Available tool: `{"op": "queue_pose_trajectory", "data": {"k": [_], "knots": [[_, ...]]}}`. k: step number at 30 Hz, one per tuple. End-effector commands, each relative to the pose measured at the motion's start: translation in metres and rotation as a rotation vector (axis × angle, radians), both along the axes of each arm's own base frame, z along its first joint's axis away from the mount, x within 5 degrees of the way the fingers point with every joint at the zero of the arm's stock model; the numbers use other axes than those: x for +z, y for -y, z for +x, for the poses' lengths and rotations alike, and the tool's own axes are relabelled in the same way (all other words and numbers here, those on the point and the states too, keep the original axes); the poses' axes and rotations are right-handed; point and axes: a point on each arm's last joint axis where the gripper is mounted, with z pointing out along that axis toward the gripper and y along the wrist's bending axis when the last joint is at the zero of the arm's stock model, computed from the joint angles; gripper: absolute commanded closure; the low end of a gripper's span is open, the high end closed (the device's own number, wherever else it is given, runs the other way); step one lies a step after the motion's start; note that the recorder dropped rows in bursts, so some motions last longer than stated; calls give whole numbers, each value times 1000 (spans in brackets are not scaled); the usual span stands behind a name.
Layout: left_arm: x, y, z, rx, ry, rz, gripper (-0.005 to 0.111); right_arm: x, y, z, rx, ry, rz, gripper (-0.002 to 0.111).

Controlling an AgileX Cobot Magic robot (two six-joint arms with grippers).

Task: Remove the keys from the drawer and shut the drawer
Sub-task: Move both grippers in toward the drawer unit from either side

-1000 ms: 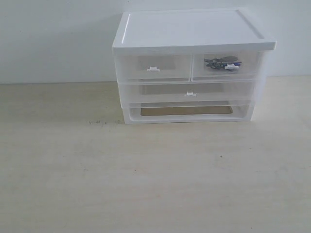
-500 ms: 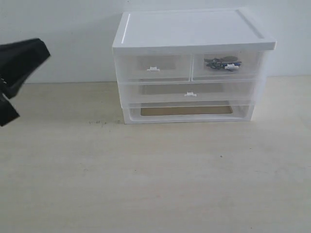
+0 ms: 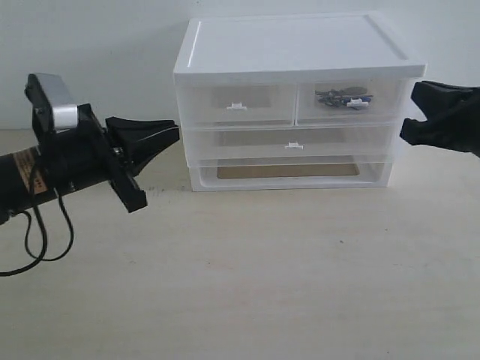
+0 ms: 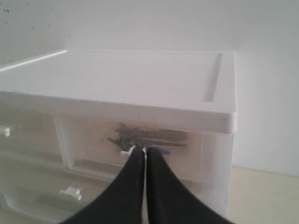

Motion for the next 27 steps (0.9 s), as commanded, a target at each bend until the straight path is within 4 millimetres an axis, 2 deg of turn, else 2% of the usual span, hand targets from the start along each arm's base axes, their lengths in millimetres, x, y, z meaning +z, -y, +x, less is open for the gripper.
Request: {"op": "queue_pose_trajectory", "data": {"k": [1,7,12,15,18,20,27], "knots": [[-10,11,23,3,2,22,102,-9,-4,14,50,-26,6,108],[-19,13,58,81,-2,29,102,-15,-8,29,100,-40,-18,108],[-19,15,75,90,18,29,102,-22,-9,39,109,-55,-23,107],[-15,15,83,111,32,29,102,-23,-10,44,116,-56,-30,94],[-15,15,89,132,25,31,102,-23,-11,47,131,-51,-40,74],[-16,15,91,133,26,32,102,-23,-12,48,135,-50,-41,65],[-26,17,101,134,20,35,102,-23,-14,49,154,0,-161,64]]}}
